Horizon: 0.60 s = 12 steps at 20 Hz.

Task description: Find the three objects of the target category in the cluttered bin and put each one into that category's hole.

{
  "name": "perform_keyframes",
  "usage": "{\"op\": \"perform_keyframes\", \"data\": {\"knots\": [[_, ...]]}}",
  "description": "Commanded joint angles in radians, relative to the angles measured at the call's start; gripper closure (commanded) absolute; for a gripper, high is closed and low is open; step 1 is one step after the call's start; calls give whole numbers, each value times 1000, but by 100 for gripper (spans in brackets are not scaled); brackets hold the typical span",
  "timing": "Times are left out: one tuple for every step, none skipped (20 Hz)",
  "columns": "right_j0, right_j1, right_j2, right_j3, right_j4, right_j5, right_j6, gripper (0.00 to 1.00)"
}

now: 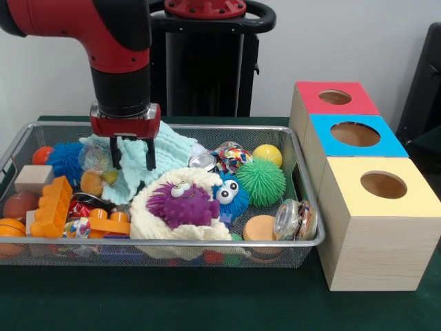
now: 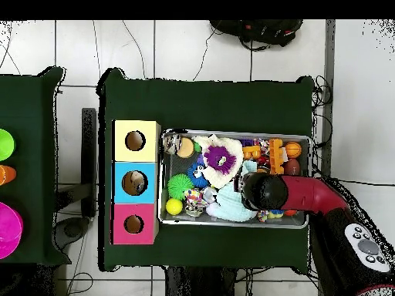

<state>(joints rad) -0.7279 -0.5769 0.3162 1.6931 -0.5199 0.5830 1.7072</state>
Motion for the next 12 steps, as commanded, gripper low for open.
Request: {"op": "perform_keyframes", "data": {"knots": [[-25,45,32,-3,22,9,4,0],[-25,35,33,-4,31,23,6,0],[-23,23,33,-5,37,43,1,0],[-20,12,34,-5,44,62,-3,0],[-18,0,34,-6,50,82,-8,0],[-16,-11,35,-6,57,102,-12,0],[-11,-60,41,2,82,151,-18,0],[-4,-100,42,8,101,186,-19,0],[4,-131,41,11,117,217,-17,0],[13,-152,38,7,129,246,-16,0],[20,-162,37,1,138,269,-16,0],[26,-166,34,-5,144,280,-14,0]]}}
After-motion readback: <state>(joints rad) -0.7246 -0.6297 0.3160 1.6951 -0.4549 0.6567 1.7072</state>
